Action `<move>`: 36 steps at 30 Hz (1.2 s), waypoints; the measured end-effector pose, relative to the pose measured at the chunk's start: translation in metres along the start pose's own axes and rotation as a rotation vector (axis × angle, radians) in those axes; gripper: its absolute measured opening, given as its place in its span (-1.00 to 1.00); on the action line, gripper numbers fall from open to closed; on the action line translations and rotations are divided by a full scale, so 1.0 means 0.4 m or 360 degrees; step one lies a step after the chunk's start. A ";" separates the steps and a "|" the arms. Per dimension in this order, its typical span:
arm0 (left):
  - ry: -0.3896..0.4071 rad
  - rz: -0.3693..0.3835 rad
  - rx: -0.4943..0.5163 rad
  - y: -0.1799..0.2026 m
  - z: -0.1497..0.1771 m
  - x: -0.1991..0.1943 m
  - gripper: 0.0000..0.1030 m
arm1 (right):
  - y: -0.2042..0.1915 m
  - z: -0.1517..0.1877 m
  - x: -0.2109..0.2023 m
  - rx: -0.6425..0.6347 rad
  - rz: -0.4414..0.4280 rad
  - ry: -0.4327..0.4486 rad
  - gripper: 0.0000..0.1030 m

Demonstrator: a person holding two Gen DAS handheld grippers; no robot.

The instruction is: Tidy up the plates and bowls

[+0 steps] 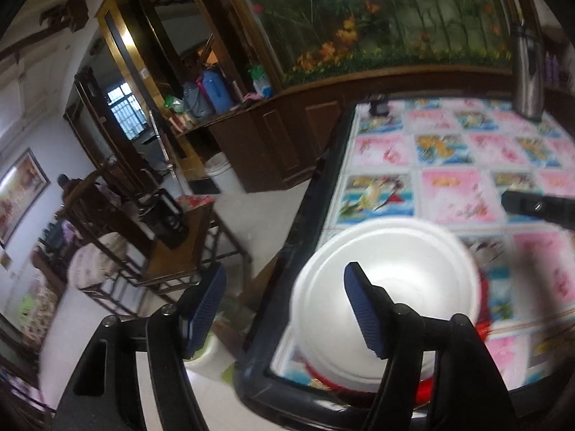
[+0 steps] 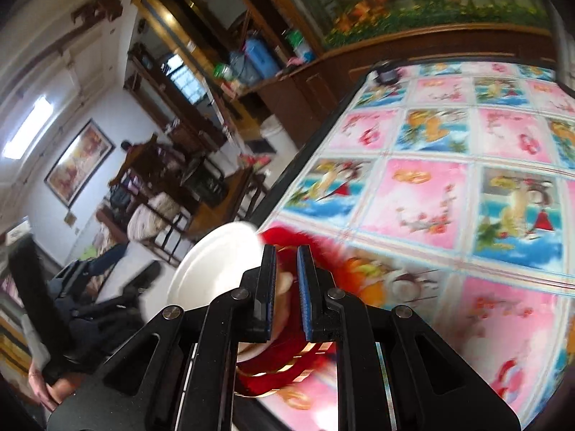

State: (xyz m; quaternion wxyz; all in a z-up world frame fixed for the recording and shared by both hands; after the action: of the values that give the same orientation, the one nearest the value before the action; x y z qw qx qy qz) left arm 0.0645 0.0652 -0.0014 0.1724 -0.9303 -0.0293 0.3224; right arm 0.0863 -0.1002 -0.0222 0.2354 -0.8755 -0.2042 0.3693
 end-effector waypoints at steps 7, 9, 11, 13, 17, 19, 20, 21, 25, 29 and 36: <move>-0.0053 0.0684 0.0036 0.249 -0.019 -0.054 0.61 | 0.221 0.015 -0.146 0.0130 0.0284 0.0142 -0.36; -0.0121 0.0824 0.0087 0.365 -0.010 -0.048 0.61 | 0.300 0.033 -0.208 0.0109 0.0507 0.0171 -0.36; -0.0157 0.0911 0.0094 0.456 -0.004 -0.034 0.61 | 0.363 0.047 -0.261 0.0092 0.0667 0.0177 -0.22; -0.0213 0.0922 0.0102 0.552 0.004 -0.006 0.61 | 0.428 0.059 -0.297 0.0072 0.0843 0.0128 0.04; -0.0235 0.0851 0.0135 0.669 0.016 0.042 0.61 | 0.533 0.091 -0.362 0.0139 0.0962 0.0099 0.04; -0.0278 0.0819 0.0135 0.690 0.025 0.071 0.61 | 0.574 0.108 -0.387 0.0199 0.0973 0.0093 0.04; -0.0278 0.0809 0.0124 0.689 0.028 0.074 0.61 | 0.589 0.113 -0.397 0.0214 0.0967 0.0105 0.04; -0.0275 0.0770 0.0112 0.689 0.027 0.084 0.61 | 0.592 0.117 -0.406 0.0224 0.0961 0.0117 0.04; -0.0235 0.0726 0.0062 0.681 0.014 0.084 0.61 | 0.586 0.115 -0.419 0.0223 0.0905 0.0169 0.04; -0.0176 0.0700 0.0043 0.673 -0.002 0.076 0.61 | 0.551 0.111 -0.399 0.0203 0.0827 0.0194 0.04; 0.0069 0.0546 -0.0043 0.529 -0.018 -0.017 0.61 | 0.434 0.087 -0.380 0.0116 0.0543 0.0338 0.05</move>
State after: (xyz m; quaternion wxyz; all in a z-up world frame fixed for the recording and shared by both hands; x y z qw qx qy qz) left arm 0.0517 -0.1366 -0.0639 0.1030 -0.9306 0.1294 0.3266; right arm -0.0058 -0.3118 -0.0577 0.2212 -0.9223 -0.0133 0.3166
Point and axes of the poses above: each gripper's, at about its wrist camera, not at the fingertips, and x roughly the way its jaws point, y to its right, z to its underside, the point moved 4 cm from there along x, roughly the way its jaws point, and after that the axes turned 3 degrees about -z, right-handed, at the moved point
